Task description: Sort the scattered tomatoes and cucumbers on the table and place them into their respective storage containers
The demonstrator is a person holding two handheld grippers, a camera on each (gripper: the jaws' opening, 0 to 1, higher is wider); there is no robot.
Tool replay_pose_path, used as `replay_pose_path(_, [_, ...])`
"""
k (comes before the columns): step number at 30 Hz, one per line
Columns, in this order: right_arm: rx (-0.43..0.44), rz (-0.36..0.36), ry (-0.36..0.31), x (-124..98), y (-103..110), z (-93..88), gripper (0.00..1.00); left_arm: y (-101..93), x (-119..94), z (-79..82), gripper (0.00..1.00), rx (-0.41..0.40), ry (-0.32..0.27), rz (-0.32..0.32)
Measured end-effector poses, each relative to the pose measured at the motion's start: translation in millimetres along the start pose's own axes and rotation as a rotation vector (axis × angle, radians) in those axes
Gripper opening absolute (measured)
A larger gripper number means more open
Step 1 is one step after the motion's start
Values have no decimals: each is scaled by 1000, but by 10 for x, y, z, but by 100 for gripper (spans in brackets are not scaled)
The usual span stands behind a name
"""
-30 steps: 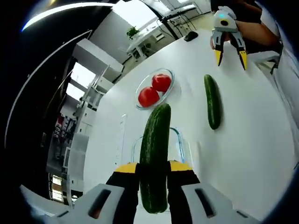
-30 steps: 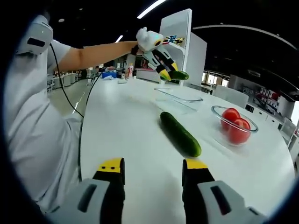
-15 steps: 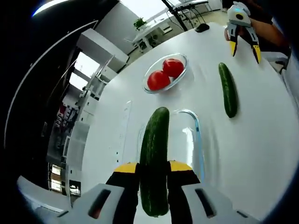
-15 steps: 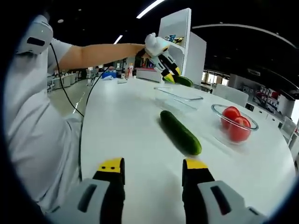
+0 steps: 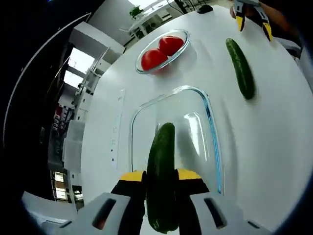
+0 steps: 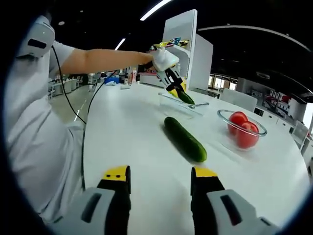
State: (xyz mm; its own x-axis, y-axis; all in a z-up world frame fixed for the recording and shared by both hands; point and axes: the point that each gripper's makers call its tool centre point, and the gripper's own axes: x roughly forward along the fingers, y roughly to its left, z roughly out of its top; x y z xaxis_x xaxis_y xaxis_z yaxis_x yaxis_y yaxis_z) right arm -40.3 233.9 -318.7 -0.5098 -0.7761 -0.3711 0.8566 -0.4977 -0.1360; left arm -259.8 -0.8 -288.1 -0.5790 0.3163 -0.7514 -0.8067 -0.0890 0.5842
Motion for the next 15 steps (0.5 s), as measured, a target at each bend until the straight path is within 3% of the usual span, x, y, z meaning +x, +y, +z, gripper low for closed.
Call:
replay_pose_path(7, [2, 12, 7, 25, 45, -53, 48, 6, 39, 43, 22, -16, -7, 5])
replay_pose_path(10, [11, 5, 4, 19, 34, -67, 48, -59, 83, 74, 23, 13, 4, -10])
replay_pose_path(11, [10, 4, 6, 13, 34, -75, 48, -33, 96, 54, 23, 65, 21, 7])
replay_pose_path(15, [11, 5, 8, -2, 47, -94, 48, -62, 109, 24, 23, 59, 24, 0])
